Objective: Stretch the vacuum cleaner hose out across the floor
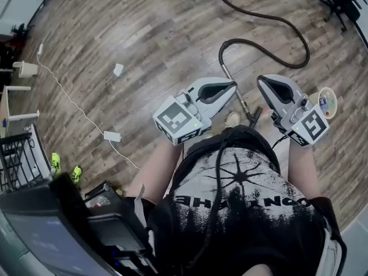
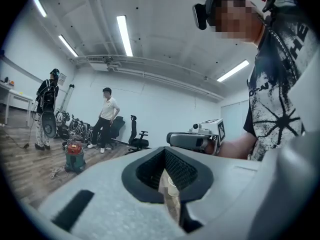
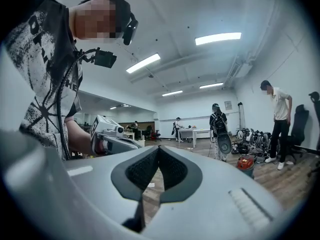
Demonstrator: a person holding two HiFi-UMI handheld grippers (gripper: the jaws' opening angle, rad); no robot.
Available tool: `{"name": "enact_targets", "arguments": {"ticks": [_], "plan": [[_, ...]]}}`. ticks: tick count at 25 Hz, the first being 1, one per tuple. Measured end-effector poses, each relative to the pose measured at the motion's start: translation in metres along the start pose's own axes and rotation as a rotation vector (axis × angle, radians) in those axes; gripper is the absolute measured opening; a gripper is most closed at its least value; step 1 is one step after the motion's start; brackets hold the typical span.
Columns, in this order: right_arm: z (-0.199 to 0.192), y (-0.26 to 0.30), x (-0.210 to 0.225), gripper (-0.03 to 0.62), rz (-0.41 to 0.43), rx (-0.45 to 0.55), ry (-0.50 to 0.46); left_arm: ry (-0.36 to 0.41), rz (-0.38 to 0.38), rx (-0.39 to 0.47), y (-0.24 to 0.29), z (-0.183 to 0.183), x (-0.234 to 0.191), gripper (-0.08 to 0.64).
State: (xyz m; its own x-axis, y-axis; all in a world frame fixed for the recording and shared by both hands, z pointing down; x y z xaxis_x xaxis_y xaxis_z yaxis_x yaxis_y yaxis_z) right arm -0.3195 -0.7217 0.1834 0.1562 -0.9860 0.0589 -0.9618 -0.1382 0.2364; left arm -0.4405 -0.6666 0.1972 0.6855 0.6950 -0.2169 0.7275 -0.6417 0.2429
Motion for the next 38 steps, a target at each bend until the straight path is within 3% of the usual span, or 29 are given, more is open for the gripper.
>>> {"name": "enact_targets", "arguments": {"ticks": [6, 10, 16, 24, 28, 32, 38], "plan": [[-0.006, -0.006, 0.059, 0.008, 0.018, 0.010, -0.019, -0.008, 0.008, -0.002, 0.046, 0.023, -0.032, 0.000], [-0.008, -0.024, 0.101, 0.009, 0.019, 0.062, 0.048, -0.015, 0.010, -0.002, 0.076, 0.039, -0.045, 0.000], [-0.009, -0.027, 0.136, 0.008, -0.042, 0.052, 0.028, -0.001, -0.022, -0.022, 0.097, 0.051, -0.066, 0.000], [-0.023, -0.012, 0.140, 0.009, -0.159, 0.001, 0.063, 0.024, -0.157, -0.079, 0.114, 0.041, -0.097, 0.000], [-0.014, 0.017, 0.146, 0.009, -0.252, 0.010, 0.072, 0.043, -0.274, -0.122, 0.116, 0.033, -0.128, 0.000], [-0.020, 0.034, 0.146, 0.009, -0.372, -0.043, 0.148, 0.052, -0.422, -0.172, 0.116, 0.023, -0.152, 0.000], [-0.045, 0.058, 0.163, 0.009, -0.495, -0.093, 0.224, 0.176, -0.517, -0.249, 0.128, 0.016, -0.196, 0.000]]}}
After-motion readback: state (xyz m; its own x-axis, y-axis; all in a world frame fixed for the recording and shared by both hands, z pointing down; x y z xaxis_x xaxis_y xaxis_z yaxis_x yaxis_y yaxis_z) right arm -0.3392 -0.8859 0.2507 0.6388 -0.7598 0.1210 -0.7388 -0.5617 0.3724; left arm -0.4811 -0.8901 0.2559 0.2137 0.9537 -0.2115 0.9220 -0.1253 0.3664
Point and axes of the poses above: the fingertips, and each gripper's own axes: y forward along the fingers, x to its right, z out of its top, the point moved 5 cm from there along -y, backward along the fingers, and after that the axes turned 11 degrees about -x, right-handed, at the moved point
